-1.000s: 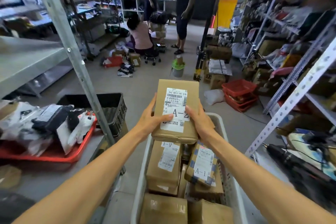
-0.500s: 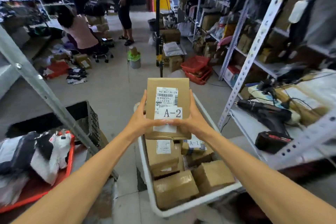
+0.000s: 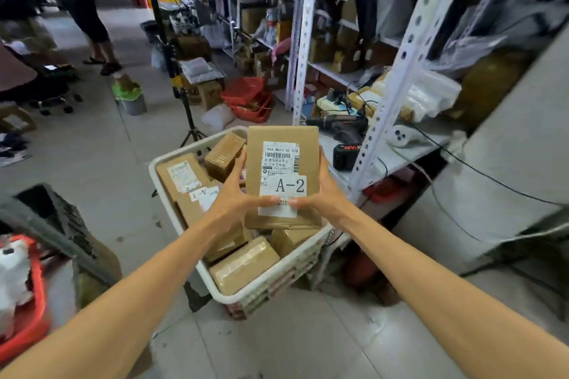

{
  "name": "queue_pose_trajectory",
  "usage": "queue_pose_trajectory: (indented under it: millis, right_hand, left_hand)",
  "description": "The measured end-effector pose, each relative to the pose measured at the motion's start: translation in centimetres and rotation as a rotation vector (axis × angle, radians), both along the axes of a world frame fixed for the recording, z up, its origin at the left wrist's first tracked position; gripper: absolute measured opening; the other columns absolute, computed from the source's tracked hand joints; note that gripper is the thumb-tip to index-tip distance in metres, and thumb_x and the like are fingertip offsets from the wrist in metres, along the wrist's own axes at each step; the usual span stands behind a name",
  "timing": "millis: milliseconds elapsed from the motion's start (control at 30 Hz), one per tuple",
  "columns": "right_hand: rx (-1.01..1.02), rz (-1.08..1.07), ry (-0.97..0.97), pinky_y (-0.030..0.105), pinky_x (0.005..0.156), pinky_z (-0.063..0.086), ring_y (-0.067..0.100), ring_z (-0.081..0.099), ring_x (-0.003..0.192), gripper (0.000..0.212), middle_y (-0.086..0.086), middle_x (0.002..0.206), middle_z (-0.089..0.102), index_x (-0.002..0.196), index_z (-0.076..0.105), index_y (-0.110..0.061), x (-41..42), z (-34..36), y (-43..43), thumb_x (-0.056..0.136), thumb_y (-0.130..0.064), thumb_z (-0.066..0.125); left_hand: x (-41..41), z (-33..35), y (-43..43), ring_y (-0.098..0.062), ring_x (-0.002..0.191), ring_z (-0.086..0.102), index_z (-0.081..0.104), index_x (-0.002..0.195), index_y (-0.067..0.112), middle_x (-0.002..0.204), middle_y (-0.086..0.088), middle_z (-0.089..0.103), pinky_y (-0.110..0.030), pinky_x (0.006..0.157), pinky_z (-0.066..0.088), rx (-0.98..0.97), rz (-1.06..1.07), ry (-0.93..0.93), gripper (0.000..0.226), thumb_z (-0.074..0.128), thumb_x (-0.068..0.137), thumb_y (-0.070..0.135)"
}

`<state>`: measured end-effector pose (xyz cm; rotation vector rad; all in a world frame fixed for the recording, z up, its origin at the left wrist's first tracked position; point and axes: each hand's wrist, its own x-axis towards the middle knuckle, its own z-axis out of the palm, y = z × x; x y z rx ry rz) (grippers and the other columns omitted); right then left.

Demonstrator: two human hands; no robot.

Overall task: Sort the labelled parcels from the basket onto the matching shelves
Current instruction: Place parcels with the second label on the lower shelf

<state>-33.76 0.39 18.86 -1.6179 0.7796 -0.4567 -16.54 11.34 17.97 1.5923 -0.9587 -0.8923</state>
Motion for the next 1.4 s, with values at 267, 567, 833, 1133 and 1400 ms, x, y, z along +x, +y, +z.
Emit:
queue_pose_trajectory:
  millis: [267,567,833,1133,1400]
  right_hand:
    - [0.032,-0.210,-0.074,0.036,0.105,0.044,0.013,0.050,0.126,0.124,-0.004,0.138,0.049,0.152,-0.008,-0.029,-15.5,-0.5,3.9,0.069,0.018,0.071]
    - [0.008,-0.564,-0.139,0.040,0.101,0.048,0.017,0.052,0.124,0.133,0.001,0.142,0.046,0.150,-0.011,-0.039,-34.6,2.3,6.8,0.061,0.014,0.071]
    - [-0.030,-0.973,-0.214,0.043,0.093,0.053,0.021,0.057,0.120,0.125,0.005,0.139,0.050,0.151,-0.009,-0.038,-47.0,5.2,12.2,0.069,0.025,0.061]
    - [-0.176,-1.419,-0.127,0.050,0.089,0.055,0.023,0.061,0.114,0.105,0.002,0.129,0.057,0.146,0.018,-0.034,-53.5,8.5,21.7,0.069,0.008,0.077]
    - [-0.285,-1.810,-0.049,0.044,0.091,0.055,0.020,0.058,0.117,0.113,0.000,0.130,0.055,0.147,0.012,-0.038,-53.6,10.1,30.8,0.067,0.014,0.071]
  left_hand:
    - [-13.2,0.2,-0.2,-0.010,0.114,0.058,0.017,0.149,0.043,0.125,0.013,0.060,-0.036,0.095,0.050,0.040,-0.228,0.007,0.126,0.094,0.051,0.032]
    - [-31.7,3.3,-4.3,0.015,0.083,0.062,0.019,0.150,0.034,0.103,0.016,0.064,-0.006,0.067,0.049,-0.111,-0.575,0.031,0.110,0.083,0.066,0.000]
    - [-45.4,5.9,-7.8,-0.012,0.100,0.068,0.020,0.150,0.038,0.115,-0.003,0.068,-0.022,0.079,0.056,-0.072,-1.014,0.136,0.125,0.091,0.050,0.015]
    - [-58.0,9.0,-5.5,-0.022,0.099,0.069,0.010,0.150,0.043,0.119,-0.009,0.065,-0.036,0.080,0.059,-0.090,-1.554,0.205,0.105,0.076,0.077,0.008]
    - [-65.9,10.0,0.2,-0.024,0.104,0.068,0.016,0.149,0.044,0.120,-0.012,0.065,-0.036,0.082,0.058,-0.070,-1.902,0.280,0.106,0.078,0.072,0.005]
